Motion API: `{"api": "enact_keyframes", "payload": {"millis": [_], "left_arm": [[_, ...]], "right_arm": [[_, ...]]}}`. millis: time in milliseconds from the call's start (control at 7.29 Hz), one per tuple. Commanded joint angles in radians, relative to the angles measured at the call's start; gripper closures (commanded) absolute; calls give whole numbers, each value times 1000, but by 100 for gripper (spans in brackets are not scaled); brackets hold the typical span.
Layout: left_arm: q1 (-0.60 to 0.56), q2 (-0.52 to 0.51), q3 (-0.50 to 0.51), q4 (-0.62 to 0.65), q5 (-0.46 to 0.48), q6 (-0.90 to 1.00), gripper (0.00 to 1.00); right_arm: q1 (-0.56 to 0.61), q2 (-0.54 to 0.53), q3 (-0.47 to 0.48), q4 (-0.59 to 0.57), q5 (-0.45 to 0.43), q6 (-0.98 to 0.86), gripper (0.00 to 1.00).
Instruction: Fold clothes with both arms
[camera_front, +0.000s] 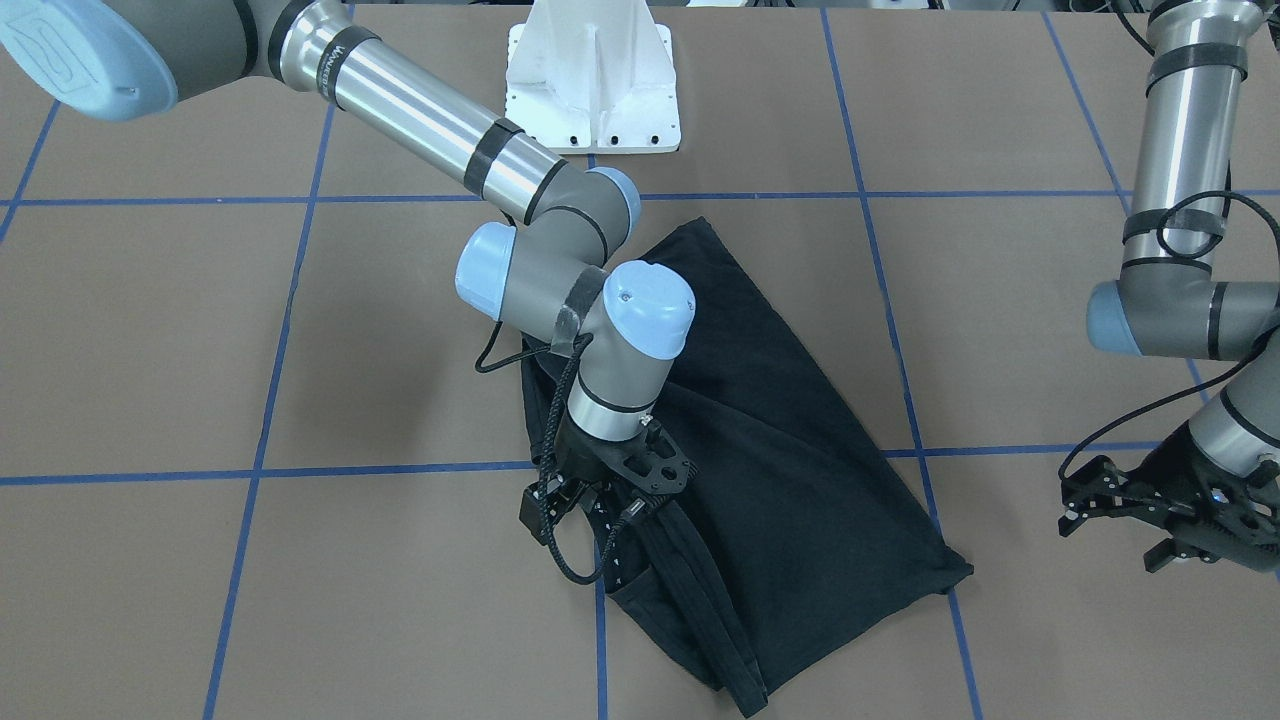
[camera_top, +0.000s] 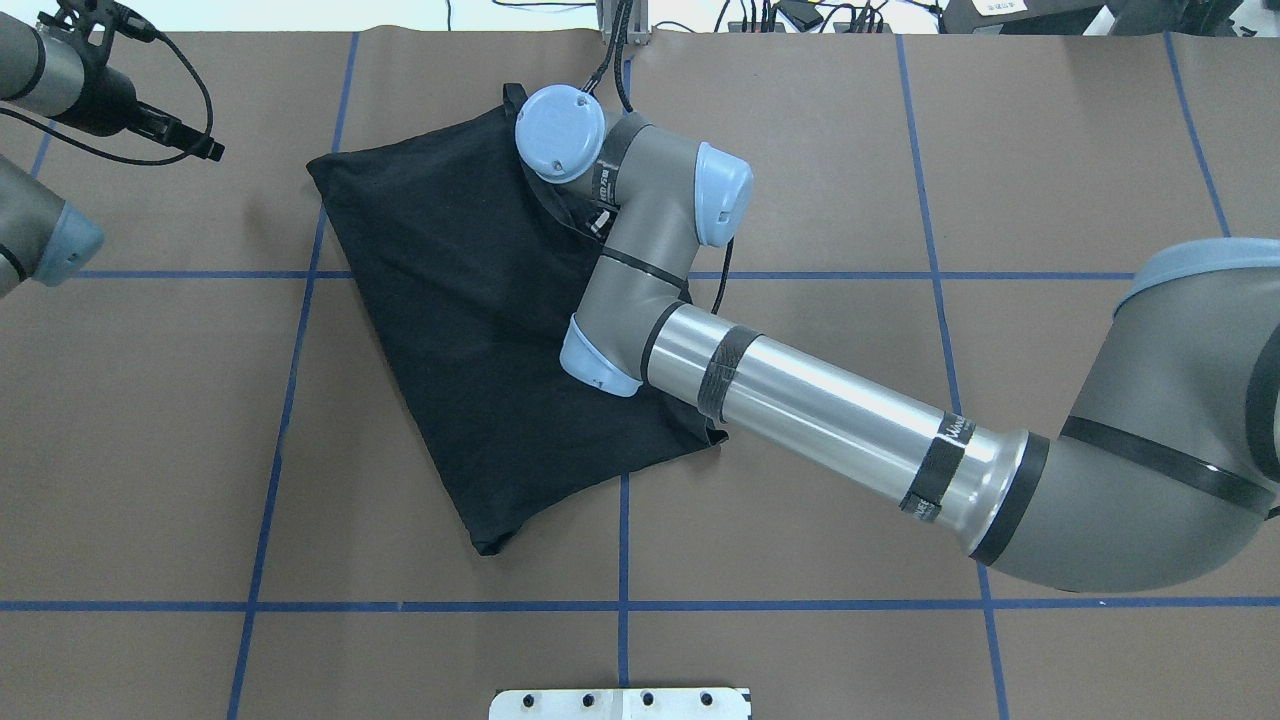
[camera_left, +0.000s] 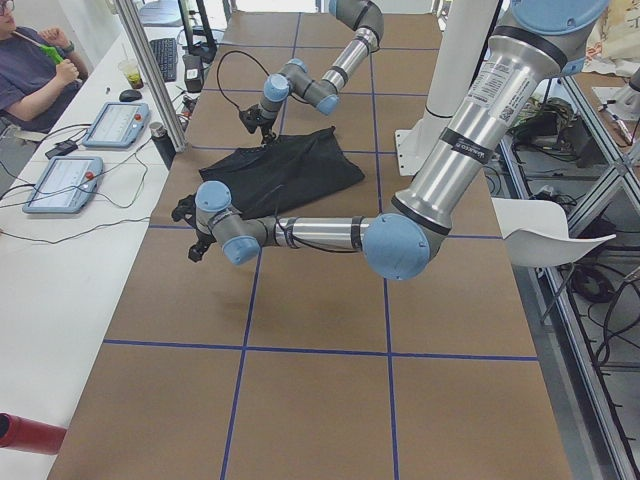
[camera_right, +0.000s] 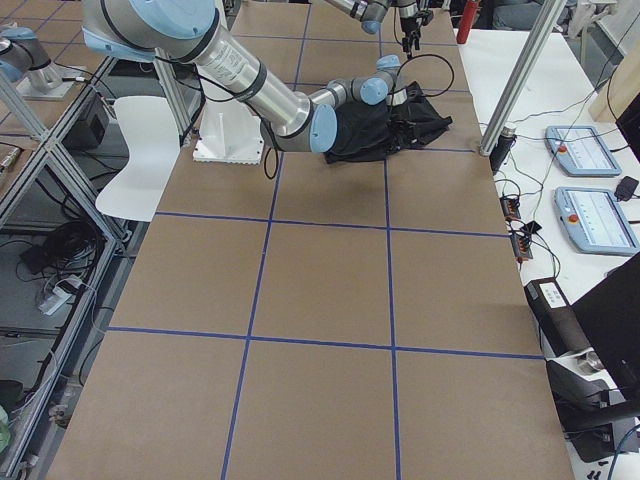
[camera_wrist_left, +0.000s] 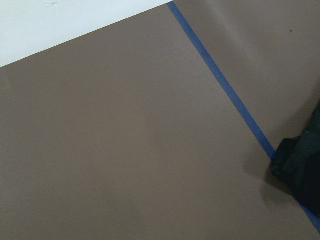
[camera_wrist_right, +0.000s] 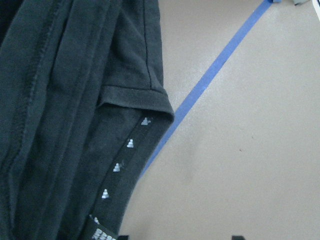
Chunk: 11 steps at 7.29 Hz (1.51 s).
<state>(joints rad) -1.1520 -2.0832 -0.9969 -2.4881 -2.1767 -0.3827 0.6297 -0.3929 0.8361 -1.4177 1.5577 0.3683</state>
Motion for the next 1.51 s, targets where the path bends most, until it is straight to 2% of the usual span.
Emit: {"api": "enact_keyframes", "payload": {"millis": [0, 274, 412, 549, 686, 823, 960, 1235, 1372], "left_arm": [[0, 0, -5, 0, 0, -11, 0], [0, 2, -43, -2, 0, -121, 0], [2, 29, -99, -2, 2, -240, 0], [6, 69, -190, 2, 3, -380, 0], [46, 136, -301, 2, 11, -501, 0], [111, 193, -409, 2, 35, -647, 0], [194, 234, -504, 3, 108, -786, 0], [311, 314, -668, 3, 153, -978, 0], [393, 351, -743, 3, 223, -1145, 0]], "right_arm": [[33, -26, 111, -3, 186, 74, 3], [3, -151, 321, 6, 228, 429, 1], [-14, -243, 448, 16, 240, 610, 1], [-36, -339, 550, 81, 243, 756, 1], [-63, -445, 604, 217, 242, 920, 1], [-88, -537, 612, 426, 233, 1011, 1], [-88, -587, 621, 481, 229, 1059, 1], [-91, -567, 629, 435, 232, 1164, 2], [-93, -567, 655, 378, 232, 1166, 2]]}}
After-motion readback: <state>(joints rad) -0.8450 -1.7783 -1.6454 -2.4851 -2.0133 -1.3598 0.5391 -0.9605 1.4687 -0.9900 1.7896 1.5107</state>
